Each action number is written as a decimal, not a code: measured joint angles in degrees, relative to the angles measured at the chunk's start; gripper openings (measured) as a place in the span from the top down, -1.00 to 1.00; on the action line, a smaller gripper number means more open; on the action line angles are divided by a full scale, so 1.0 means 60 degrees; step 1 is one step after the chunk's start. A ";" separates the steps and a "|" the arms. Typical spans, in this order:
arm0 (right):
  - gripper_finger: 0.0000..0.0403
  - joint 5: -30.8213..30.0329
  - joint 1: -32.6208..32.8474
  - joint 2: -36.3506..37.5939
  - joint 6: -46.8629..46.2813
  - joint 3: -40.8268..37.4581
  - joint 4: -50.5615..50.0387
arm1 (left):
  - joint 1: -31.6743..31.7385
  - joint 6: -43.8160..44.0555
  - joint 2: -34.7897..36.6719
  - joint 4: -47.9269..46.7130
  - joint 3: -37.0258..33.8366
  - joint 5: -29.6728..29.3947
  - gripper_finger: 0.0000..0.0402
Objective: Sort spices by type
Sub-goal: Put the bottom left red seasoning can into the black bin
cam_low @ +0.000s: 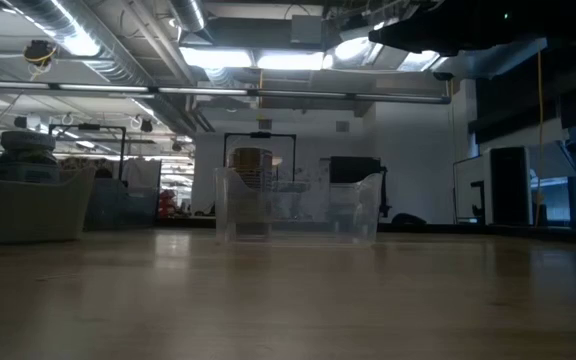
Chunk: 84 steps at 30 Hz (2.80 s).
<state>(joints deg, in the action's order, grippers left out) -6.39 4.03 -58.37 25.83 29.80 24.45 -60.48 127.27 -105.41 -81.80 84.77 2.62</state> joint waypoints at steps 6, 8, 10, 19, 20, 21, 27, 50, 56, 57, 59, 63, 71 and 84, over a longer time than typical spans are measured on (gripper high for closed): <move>-0.49 0.0000 0.0000 0.0000 -0.0004 0.0000 -0.0004 | -0.0186 0.0086 0.0004 -0.0160 0.0000 -0.0486 -0.51; -0.49 0.0000 0.0000 0.0000 -0.0004 0.0000 -0.0007 | -0.0222 0.0136 0.0007 -0.0154 0.0000 -0.0535 -0.51; -0.49 0.0000 0.0000 0.0000 -0.0004 0.0000 -0.0007 | -0.0246 0.0223 0.0007 -0.0161 0.0000 -0.0683 -0.51; -0.49 0.0004 0.0004 0.0000 -0.0030 0.0000 -0.0011 | -0.0436 0.0443 0.0010 0.0023 0.0000 -0.1039 -0.51; -0.49 0.0004 0.0004 0.0000 -0.0034 0.0000 -0.0011 | -0.0454 0.0447 0.0003 -0.0004 0.0000 -0.1043 -0.51; -0.49 0.0004 0.0004 0.0000 -0.0037 0.0000 -0.0012 | -0.0478 0.0447 -0.0014 -0.0004 -0.0013 -0.1046 -0.51; -0.49 0.0005 0.0004 0.0000 -0.0041 0.0000 -0.0015 | -0.0552 0.0436 -0.0033 0.0861 -0.0797 -0.1046 -0.51; -0.49 0.0007 0.0000 0.0000 -0.0041 0.0000 -0.0015 | -0.0381 -0.0654 -0.0026 0.2999 -0.2211 -0.1043 -0.03; -0.49 0.0004 0.0000 0.0000 -0.0041 0.0000 -0.0015 | 0.0040 -0.1805 0.0052 0.2956 -0.2189 -0.1040 0.06; -0.49 0.0007 0.0000 0.0000 -0.0041 0.0000 -0.0015 | 0.0120 -0.1941 0.0113 0.2916 -0.2164 -0.1043 0.06; -0.49 0.0007 0.0000 0.0000 -0.0041 0.0000 -0.0012 | 0.0312 -0.2188 0.0305 0.2912 -0.2107 -0.1056 0.06; -0.49 0.0006 0.0000 0.0000 -0.0045 0.0000 -0.0046 | 0.0682 -0.2664 0.0732 0.2621 -0.1925 -0.1521 0.03; -0.49 0.0007 0.0000 0.0000 -0.0330 0.0000 -0.0346 | 0.1548 -0.4366 0.1761 0.1711 -0.1493 -0.2856 0.06; -0.49 0.0005 0.0000 -0.0001 -0.1224 0.0000 -0.1040 | 0.3692 -0.7404 0.3590 -0.0732 -0.1057 -0.4999 0.06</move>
<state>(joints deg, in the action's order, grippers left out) -6.36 4.03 -58.38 18.49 29.80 18.21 -38.33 82.84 -83.86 -86.19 78.43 -27.38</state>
